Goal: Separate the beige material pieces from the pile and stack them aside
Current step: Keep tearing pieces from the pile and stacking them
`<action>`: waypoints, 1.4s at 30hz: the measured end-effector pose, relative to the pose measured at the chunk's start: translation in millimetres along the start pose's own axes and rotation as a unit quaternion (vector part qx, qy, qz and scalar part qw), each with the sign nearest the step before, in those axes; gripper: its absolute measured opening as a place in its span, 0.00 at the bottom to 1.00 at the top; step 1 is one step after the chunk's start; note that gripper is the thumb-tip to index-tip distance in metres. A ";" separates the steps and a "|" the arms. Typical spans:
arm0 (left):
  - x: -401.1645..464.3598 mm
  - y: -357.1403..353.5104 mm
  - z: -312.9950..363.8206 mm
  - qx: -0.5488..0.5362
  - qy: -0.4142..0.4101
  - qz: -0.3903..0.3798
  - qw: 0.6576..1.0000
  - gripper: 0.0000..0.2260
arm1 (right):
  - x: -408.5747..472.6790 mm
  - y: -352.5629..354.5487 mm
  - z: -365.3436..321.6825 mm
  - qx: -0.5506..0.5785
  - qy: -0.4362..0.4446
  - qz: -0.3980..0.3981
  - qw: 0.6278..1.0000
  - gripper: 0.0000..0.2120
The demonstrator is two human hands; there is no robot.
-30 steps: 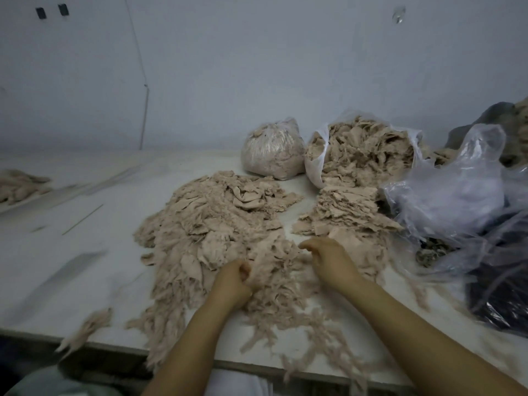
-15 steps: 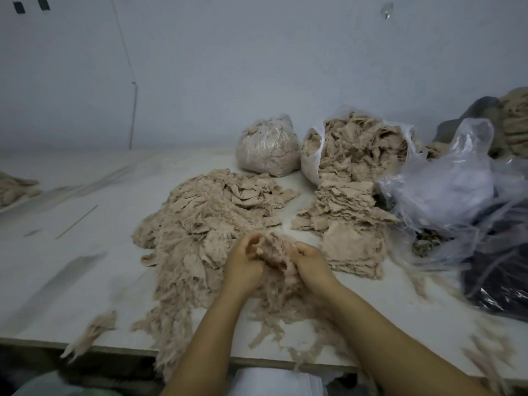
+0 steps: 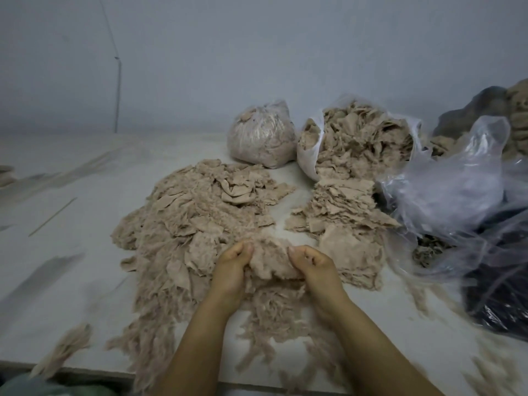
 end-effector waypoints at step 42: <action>7.7 -25.7 -22.5 -0.162 0.110 0.084 0.977 0.10 | 1.2 24.0 2.6 -0.003 0.033 0.110 0.993 0.05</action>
Point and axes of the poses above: each hand's wrist, its own x-axis towards the middle knuckle, its own y-axis out of the back of the hand, z = x × y, the point moved 10 cm from there along x, towards the middle knuckle, and after that the axes turned 2 degrees about y, right-handed, at the moved point
